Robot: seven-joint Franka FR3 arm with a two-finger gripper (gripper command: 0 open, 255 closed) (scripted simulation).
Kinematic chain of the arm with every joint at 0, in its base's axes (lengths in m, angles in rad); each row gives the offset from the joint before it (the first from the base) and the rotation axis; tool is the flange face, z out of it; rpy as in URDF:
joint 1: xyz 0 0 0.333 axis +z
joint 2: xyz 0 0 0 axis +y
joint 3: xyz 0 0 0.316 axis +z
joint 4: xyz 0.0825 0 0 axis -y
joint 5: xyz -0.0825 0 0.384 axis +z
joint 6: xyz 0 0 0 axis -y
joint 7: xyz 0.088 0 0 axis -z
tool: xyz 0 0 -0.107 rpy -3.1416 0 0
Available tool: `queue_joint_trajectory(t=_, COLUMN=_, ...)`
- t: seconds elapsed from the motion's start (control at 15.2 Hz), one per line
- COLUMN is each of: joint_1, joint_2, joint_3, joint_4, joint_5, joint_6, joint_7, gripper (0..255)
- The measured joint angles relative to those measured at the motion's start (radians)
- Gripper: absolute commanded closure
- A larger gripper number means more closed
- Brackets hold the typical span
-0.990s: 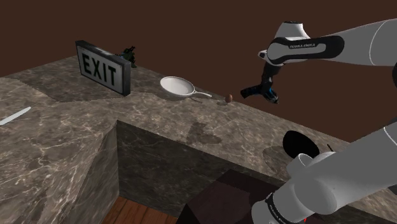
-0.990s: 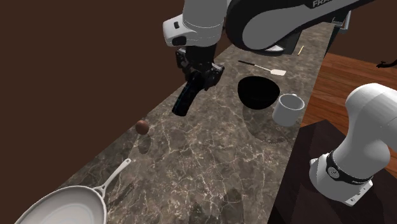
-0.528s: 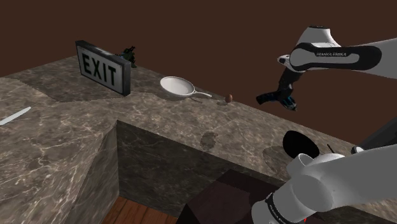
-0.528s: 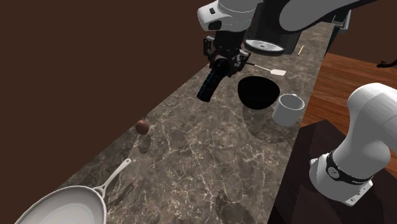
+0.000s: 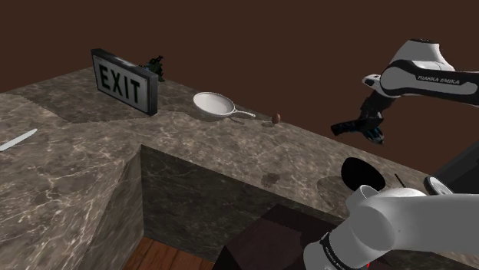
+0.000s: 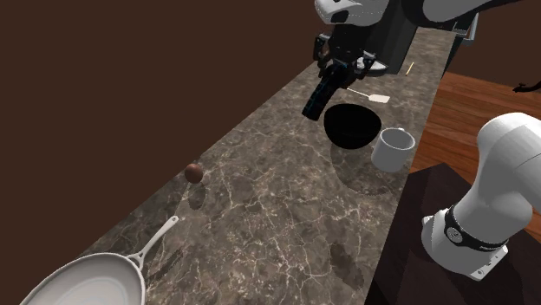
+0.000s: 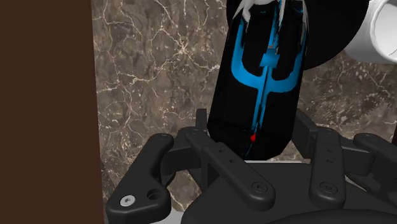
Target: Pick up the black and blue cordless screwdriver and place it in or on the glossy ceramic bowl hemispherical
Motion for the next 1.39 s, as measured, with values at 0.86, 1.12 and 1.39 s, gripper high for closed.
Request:
queue_joint_trajectory(t=0.86, joint_1=-0.141, joint_2=-0.184, joint_3=-0.119, joint_4=-0.053, joint_5=-0.117, joint_6=-0.055, joint_7=-0.203, gripper=255)
queue_joint_trajectory(t=1.12, joint_1=-0.149, joint_2=-0.182, joint_3=-0.148, joint_4=-0.101, joint_5=-0.143, joint_6=-0.003, joint_7=-0.194, gripper=255)
queue_joint_trajectory(t=1.39, joint_1=-0.154, joint_2=-0.173, joint_3=-0.172, joint_4=-0.139, joint_5=-0.165, joint_6=0.044, joint_7=-0.182, gripper=255)
